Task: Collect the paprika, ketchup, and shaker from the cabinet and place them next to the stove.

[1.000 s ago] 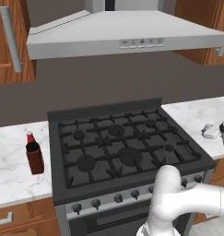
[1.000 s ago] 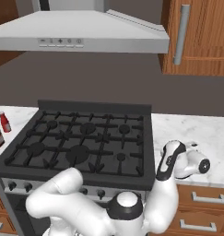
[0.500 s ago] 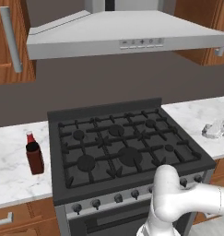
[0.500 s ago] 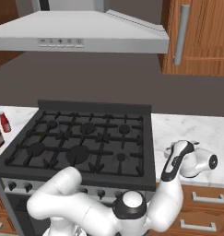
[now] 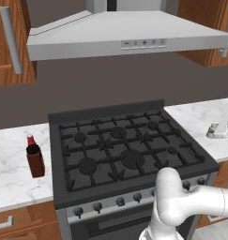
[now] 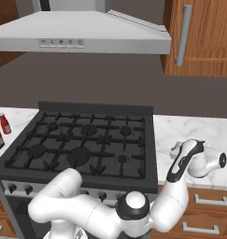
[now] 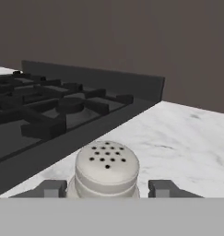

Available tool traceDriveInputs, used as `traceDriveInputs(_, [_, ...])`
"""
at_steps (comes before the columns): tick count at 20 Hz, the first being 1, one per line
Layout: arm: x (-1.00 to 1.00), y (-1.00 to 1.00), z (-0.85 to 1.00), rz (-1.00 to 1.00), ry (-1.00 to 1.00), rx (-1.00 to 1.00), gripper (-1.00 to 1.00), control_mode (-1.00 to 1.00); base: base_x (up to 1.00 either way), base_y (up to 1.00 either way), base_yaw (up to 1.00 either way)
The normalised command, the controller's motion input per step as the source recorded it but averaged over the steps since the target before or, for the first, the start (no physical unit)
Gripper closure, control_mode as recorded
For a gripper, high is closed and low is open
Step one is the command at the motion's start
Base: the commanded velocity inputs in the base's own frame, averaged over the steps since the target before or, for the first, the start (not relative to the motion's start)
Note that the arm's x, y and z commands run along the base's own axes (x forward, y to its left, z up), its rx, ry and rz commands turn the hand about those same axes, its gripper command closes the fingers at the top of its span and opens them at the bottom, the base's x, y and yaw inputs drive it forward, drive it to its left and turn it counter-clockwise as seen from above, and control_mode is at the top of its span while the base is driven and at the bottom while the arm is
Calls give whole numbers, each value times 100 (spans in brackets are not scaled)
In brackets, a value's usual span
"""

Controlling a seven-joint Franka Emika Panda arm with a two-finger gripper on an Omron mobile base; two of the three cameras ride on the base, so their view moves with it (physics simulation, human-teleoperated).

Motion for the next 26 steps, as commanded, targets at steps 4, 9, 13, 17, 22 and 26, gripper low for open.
traceDriveInputs(4, [-11, 0, 32, 0, 0, -4, -100, -100, 0, 0, 0])
traceDriveInputs(9, [-23, 1, 49, 0, -1, -6, -100, -100, 0, 0, 0])
traceDriveInputs(13, [-40, 8, 64, 0, -8, -7, -100, -100, 0, 0, 0])
traceDriveInputs(17, [-76, 13, 66, 0, -10, -6, -100, -100, 0, 0, 0])
traceDriveInputs(22, [-91, 44, 31, 0, -7, -11, -100, -100, 0, 0, 0])
traceDriveInputs(26, [-99, 76, 5, 0, -2, -16, -100, -100, 0, 0, 0])
